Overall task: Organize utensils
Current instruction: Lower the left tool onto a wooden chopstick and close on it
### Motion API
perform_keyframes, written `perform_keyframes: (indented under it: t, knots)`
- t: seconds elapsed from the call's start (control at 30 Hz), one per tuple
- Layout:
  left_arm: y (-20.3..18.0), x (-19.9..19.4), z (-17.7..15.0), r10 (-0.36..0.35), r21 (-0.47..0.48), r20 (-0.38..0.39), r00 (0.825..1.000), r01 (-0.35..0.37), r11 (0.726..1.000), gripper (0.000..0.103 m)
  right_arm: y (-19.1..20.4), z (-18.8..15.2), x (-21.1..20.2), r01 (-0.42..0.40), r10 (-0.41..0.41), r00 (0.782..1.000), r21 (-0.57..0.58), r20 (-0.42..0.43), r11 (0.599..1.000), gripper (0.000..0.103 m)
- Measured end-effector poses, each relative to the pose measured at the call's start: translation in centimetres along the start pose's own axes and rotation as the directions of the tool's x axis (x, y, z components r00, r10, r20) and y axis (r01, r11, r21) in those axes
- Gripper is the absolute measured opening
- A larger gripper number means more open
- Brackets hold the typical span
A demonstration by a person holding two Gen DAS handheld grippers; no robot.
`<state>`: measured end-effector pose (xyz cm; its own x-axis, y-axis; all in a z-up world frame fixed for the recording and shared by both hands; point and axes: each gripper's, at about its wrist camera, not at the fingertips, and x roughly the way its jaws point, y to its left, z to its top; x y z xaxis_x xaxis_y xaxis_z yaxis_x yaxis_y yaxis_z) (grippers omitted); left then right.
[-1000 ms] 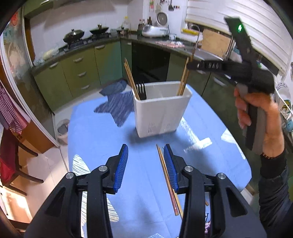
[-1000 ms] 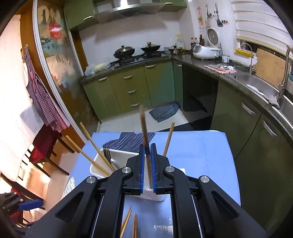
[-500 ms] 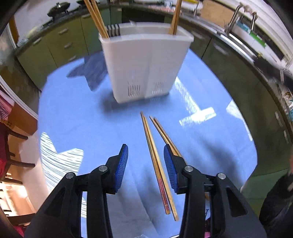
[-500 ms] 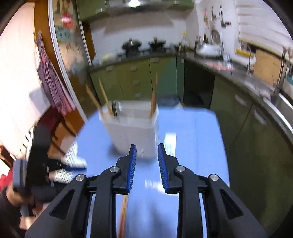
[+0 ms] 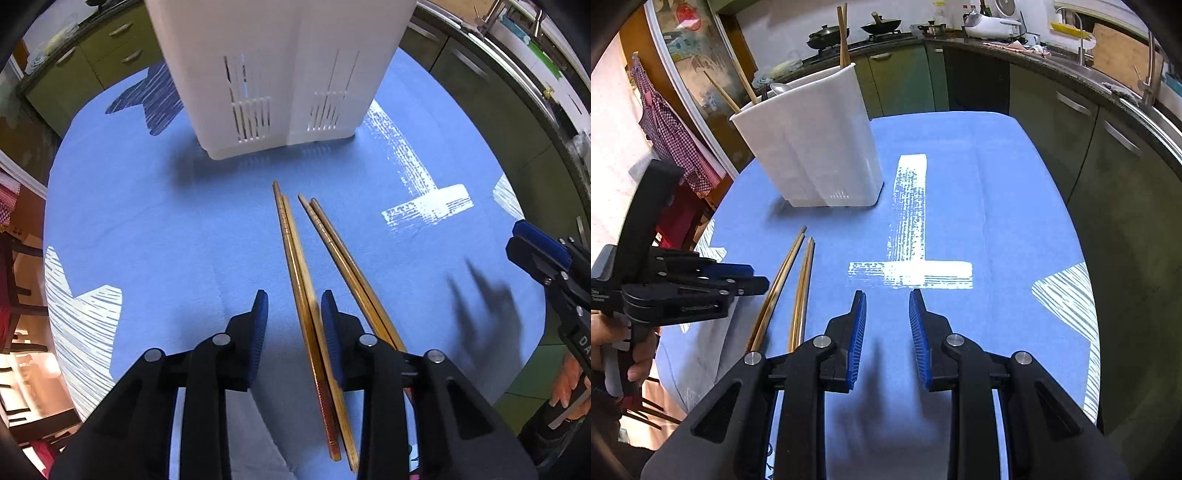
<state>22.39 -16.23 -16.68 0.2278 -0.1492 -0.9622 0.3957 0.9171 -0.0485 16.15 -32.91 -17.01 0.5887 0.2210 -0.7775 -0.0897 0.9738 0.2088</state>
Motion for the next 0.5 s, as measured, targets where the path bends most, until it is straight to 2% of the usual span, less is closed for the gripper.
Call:
perform_keyframes:
  t: [0.13,0.5]
  knots:
    - [-0.2,0.6,0.1,0.019,0.009,-0.012,1.000,-0.018,1.000,0.023,0.1,0.1,0.1,-0.007,0.007,1.000,-0.003,-0.003,1.000,0.025]
    - [-0.8,1.8,0.1,0.037,0.032,-0.034,0.999,-0.036,0.999,0.021,0.5,0.7,0.0,-0.022,0.022,1.000,-0.003,-0.014,1.000,0.025]
